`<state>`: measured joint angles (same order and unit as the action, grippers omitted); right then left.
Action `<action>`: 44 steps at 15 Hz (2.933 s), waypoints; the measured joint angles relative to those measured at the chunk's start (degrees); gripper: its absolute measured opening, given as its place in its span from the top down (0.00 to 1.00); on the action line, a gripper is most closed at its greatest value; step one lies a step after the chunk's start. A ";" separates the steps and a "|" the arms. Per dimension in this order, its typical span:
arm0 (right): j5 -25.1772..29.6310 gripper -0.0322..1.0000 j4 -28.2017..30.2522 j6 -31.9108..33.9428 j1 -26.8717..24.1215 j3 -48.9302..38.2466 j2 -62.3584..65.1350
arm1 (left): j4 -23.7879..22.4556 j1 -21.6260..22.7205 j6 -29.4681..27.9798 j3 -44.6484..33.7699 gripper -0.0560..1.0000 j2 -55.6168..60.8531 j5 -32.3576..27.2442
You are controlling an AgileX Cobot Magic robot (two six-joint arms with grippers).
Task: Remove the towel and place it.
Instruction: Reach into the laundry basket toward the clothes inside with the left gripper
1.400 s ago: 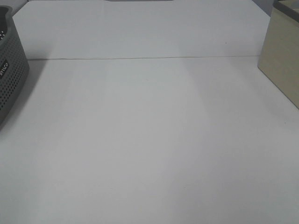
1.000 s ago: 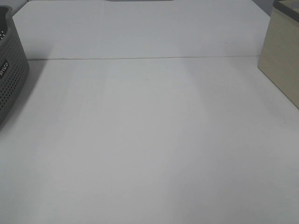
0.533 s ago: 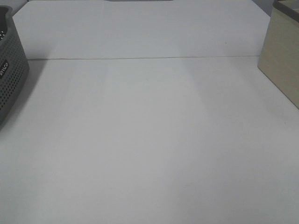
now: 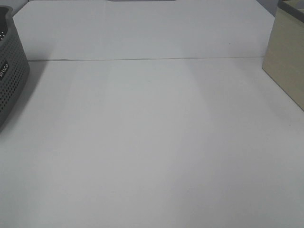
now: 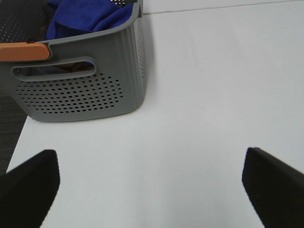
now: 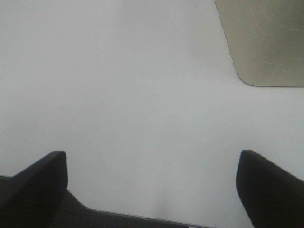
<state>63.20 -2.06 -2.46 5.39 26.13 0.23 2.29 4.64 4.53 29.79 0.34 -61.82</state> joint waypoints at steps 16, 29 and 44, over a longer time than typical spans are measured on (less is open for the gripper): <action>0.00 0.07 0.00 0.00 0.00 0.00 0.00 | 0.23 0.00 0.00 0.00 0.01 0.00 0.00; 0.00 0.07 0.00 0.00 0.00 0.00 0.00 | 1.55 0.00 0.00 0.00 0.01 0.00 0.00; 0.00 0.07 0.00 0.00 0.00 0.00 0.00 | -8.31 0.00 45.26 50.94 0.05 -67.21 -7.79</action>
<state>63.20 -2.06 -2.46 5.39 26.13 0.23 -6.02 4.64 49.79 80.73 -66.86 -69.61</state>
